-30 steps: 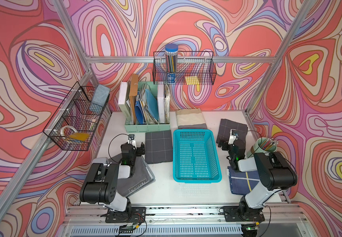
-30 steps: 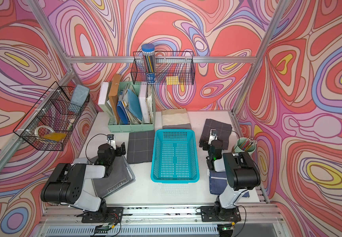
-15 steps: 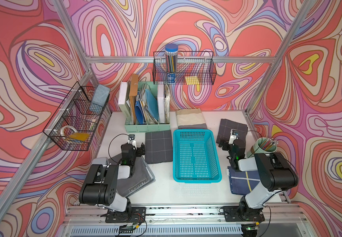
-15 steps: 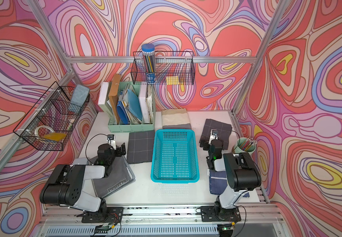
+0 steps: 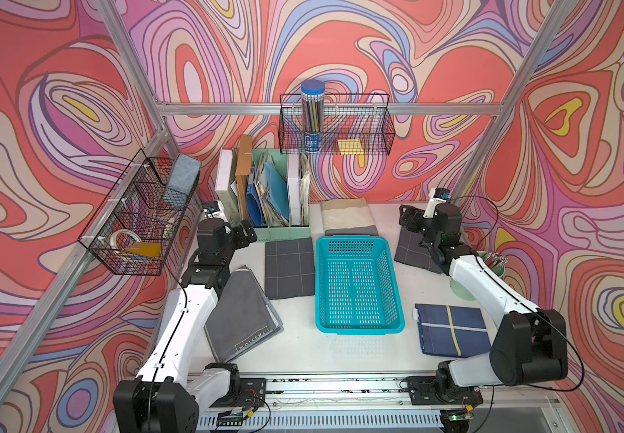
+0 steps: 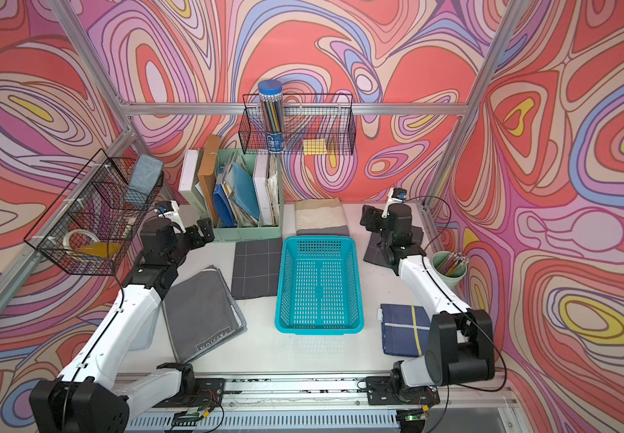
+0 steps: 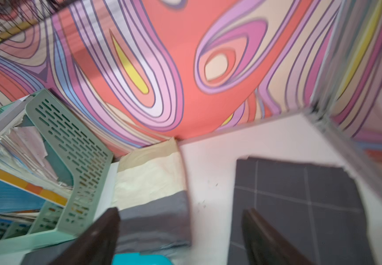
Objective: Put the folded pillowcase in the basket
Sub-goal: Pick up the pillowcase from the center of the board.
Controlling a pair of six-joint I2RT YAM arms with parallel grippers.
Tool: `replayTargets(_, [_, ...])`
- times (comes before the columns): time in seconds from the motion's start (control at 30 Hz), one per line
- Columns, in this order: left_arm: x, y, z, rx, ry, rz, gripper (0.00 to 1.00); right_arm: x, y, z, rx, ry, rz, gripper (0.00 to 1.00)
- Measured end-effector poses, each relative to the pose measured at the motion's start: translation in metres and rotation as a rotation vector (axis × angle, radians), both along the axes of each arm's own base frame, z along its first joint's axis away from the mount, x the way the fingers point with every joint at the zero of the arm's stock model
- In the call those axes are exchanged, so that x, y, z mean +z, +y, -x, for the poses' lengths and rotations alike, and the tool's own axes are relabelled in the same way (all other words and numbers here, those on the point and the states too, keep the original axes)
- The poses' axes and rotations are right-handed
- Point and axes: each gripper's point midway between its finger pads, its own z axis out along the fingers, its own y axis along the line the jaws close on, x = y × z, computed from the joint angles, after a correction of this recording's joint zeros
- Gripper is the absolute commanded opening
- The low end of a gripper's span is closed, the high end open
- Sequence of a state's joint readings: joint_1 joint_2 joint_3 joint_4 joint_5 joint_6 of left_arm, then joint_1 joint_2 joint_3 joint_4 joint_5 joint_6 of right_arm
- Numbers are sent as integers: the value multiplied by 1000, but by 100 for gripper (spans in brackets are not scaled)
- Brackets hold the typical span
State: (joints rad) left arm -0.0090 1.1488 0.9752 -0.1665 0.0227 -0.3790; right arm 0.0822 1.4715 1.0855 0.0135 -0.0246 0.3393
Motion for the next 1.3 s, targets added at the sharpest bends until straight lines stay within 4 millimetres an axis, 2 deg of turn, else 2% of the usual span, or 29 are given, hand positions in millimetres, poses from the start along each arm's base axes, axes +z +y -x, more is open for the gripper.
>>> replayTargets(0.03, [-16, -3, 1, -20, 62, 29, 28, -11, 5, 0, 22, 49, -15, 24])
replayTargets(0.07, [-37, -10, 1, -52, 141, 60, 0, -19, 9, 2, 40, 94, -27, 16])
replayTargets(0.1, [-52, -16, 2, -76, 201, 80, 0, -25, 12, 5, 54, 126, -38, 13])
replayTargets(0.13, [-68, -21, 5, -98, 268, 104, 0, -29, 14, 8, 65, 153, -49, 16])
replayTargets(0.17, [-80, -26, 9, -112, 322, 126, 0, -29, 16, 12, 75, 167, -64, 36])
replayTargets(0.2, [-87, -29, 14, -120, 360, 143, 0, -27, 18, 16, 83, 174, -75, 44])
replayTargets(0.23, [-88, -31, 19, -119, 380, 161, 0, -22, 20, 20, 89, 170, -95, 29])
replayTargets(0.27, [-85, -32, 23, -115, 379, 177, 0, -14, 21, 24, 92, 150, -116, 27])
replayTargets(0.3, [-78, -32, 26, -106, 364, 194, 0, -6, 22, 28, 87, 130, -145, 21])
replayTargets(0.33, [-66, -33, 29, -102, 330, 219, 0, 2, 23, 31, 90, 99, -171, 0])
replayTargets(0.37, [-50, -37, 32, -111, 273, 250, 0, 12, 25, 35, 107, 63, -196, 0])
replayTargets(0.4, [-36, -40, 35, -127, 222, 275, 14, 16, 27, 36, 118, 51, -220, 0])
replayTargets(0.43, [-20, -46, 38, -155, 164, 305, 21, 18, 30, 36, 138, 43, -227, 0])
replayTargets(0.47, [-9, -51, 39, -183, 125, 333, 6, 19, 33, 34, 152, 42, -232, 0])
replayTargets(0.5, [0, -57, 39, -211, 99, 357, 0, 18, 35, 31, 167, 51, -236, 0])
replayTargets(0.53, [6, -63, 37, -242, 83, 386, 0, 15, 38, 28, 180, 61, -235, 0])
replayTargets(0.6, [4, -68, 31, -258, 99, 427, 0, 9, 38, 27, 182, 81, -234, 0])
replayTargets(0.67, [-10, -70, 24, -248, 150, 459, 0, 5, 37, 29, 173, 95, -234, 0])
replayTargets(0.7, [-19, -71, 22, -243, 183, 472, 0, 4, 36, 31, 169, 97, -234, 7])
replayTargets(0.73, [-29, -72, 20, -238, 217, 482, 0, 2, 36, 33, 169, 105, -235, 7])
replayTargets(0.83, [-41, -75, 19, -244, 279, 495, 0, 1, 36, 36, 174, 131, -227, 8])
replayTargets(0.9, [-38, -79, 19, -263, 291, 476, 0, 1, 36, 37, 178, 142, -217, 9])
replayTargets(1.0, [-23, -93, 20, -319, 275, 408, 0, -2, 36, 39, 181, 158, -190, 9])
replayTargets(1.1, [-6, -111, 20, -376, 251, 329, 0, -6, 37, 42, 171, 178, -130, 18])
replayTargets(1.2, [-4, -114, 16, -374, 248, 269, 0, -3, 46, 44, 175, 181, -51, 27])
replayTargets(1.23, [-8, -112, 14, -363, 258, 253, 3, -1, 48, 45, 175, 175, -29, 31])
replayTargets(1.3, [-15, -110, 13, -353, 303, 234, 15, 2, 49, 46, 167, 166, 4, 32])
